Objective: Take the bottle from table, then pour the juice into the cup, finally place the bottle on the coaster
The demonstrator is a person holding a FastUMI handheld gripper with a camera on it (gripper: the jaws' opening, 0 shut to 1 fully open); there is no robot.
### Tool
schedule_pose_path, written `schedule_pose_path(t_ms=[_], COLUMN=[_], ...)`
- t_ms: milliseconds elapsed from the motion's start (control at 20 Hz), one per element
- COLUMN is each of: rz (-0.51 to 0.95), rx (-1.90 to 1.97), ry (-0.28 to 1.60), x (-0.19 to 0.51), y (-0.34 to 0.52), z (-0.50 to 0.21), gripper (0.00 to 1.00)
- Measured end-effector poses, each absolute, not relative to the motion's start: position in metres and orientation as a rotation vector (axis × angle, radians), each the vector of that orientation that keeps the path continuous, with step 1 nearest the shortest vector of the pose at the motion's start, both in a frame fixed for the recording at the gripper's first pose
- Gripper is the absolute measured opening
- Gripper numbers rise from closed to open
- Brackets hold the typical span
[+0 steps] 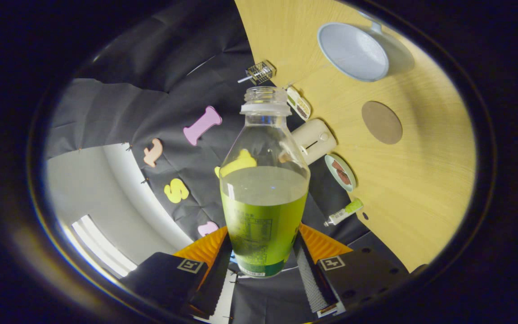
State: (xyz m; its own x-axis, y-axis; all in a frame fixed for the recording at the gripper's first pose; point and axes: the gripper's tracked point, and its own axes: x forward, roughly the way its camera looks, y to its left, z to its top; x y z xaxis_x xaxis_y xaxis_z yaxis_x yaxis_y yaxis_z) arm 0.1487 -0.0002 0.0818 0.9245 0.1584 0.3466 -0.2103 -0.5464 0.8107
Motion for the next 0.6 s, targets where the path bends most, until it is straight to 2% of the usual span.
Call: schedule_pose_path(t_ms=[600], rz=[0.387], rx=[1.639], ry=[0.132], x=[0.145], y=[0.019], z=[0.043], gripper=[0.79])
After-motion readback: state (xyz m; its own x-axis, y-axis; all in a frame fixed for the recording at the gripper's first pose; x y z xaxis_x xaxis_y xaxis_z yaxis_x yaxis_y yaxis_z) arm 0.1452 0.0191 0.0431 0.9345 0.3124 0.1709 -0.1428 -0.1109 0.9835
